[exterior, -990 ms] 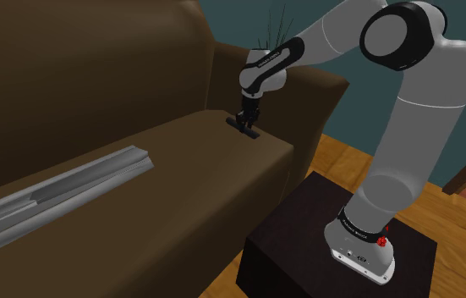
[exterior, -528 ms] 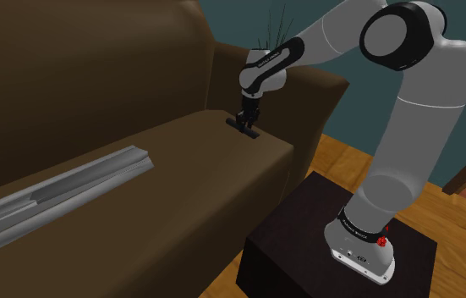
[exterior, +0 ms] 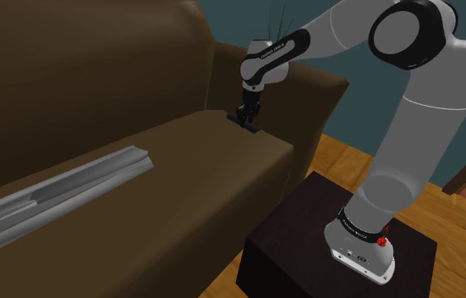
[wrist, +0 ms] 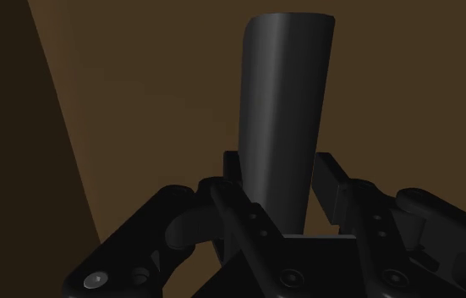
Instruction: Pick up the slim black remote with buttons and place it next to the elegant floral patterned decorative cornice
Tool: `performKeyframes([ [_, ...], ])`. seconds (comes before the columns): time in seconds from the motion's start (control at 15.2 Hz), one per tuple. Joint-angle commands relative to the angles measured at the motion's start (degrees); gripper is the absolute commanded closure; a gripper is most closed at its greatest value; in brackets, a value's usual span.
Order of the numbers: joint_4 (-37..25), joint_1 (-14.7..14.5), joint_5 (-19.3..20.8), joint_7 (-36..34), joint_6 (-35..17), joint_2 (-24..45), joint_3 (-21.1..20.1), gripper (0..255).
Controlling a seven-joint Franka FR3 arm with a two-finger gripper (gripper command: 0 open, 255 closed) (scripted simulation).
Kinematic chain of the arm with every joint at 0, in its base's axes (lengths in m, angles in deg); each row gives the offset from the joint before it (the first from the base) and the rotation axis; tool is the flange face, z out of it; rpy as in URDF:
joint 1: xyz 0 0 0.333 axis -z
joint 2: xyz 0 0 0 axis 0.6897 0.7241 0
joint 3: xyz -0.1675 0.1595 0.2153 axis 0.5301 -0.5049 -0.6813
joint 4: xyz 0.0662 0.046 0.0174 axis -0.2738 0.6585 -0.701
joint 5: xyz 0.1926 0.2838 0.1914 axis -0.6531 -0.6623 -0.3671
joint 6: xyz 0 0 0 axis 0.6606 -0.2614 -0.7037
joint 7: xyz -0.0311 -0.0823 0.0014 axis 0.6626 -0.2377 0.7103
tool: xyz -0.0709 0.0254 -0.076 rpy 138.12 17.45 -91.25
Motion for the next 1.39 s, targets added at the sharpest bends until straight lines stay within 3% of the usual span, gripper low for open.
performKeyframes([
  [0.0,-0.74,0.04,0.17,-0.08,1.4,-0.65,0.07,255],
  [1.06,-6.9,-0.01,1.29,-1.3,12.34,-5.49,0.22,255],
  [1.32,-5.4,-2.83,1.4,-6.72,11.64,-6.65,-2.36,255],
])
